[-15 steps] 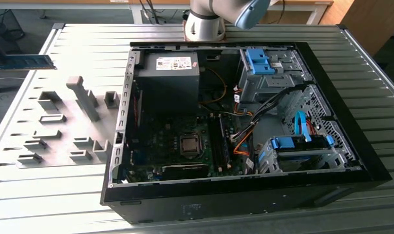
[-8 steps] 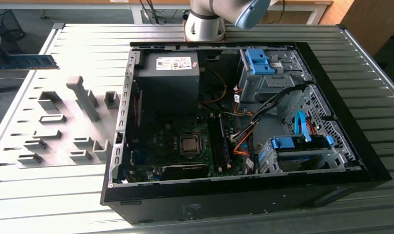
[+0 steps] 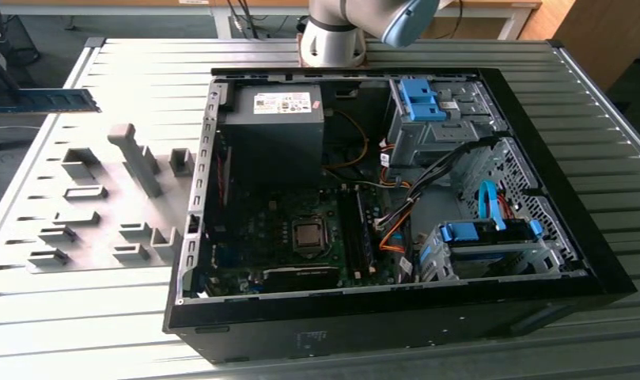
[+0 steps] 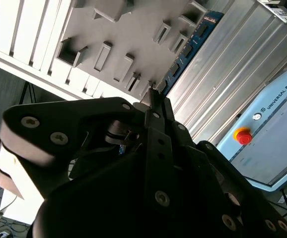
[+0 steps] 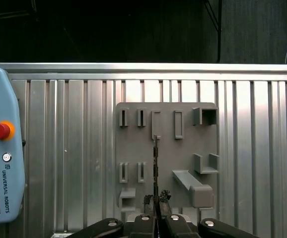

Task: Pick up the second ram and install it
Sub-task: 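Pick up the second ram and move it above second insertion slot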

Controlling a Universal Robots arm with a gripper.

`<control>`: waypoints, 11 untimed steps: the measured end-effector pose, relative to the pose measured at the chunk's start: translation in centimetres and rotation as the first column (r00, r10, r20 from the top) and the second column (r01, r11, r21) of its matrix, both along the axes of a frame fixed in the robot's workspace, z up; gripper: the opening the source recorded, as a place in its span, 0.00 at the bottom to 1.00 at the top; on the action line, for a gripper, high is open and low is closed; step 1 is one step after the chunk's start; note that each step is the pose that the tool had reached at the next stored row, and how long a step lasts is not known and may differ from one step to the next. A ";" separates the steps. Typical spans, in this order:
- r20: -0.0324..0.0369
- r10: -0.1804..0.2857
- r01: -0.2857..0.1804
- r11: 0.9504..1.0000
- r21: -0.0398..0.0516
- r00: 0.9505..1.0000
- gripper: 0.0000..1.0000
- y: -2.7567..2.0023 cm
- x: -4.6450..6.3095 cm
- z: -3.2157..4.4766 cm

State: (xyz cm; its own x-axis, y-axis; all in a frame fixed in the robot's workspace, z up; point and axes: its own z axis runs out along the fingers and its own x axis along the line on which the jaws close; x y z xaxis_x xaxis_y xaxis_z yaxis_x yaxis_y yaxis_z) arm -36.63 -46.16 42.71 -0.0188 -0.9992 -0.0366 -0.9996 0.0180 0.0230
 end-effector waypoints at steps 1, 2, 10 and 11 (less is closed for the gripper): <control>0.000 0.000 0.000 1.000 0.000 1.000 0.14 0.00 0.0 0.00; 0.000 0.000 0.000 1.000 0.000 1.000 0.14 0.00 0.1 0.00; 0.000 0.000 0.000 1.000 0.000 1.000 0.14 0.00 0.4 0.00; 0.000 0.000 0.000 1.000 0.000 1.000 0.14 0.00 0.4 0.00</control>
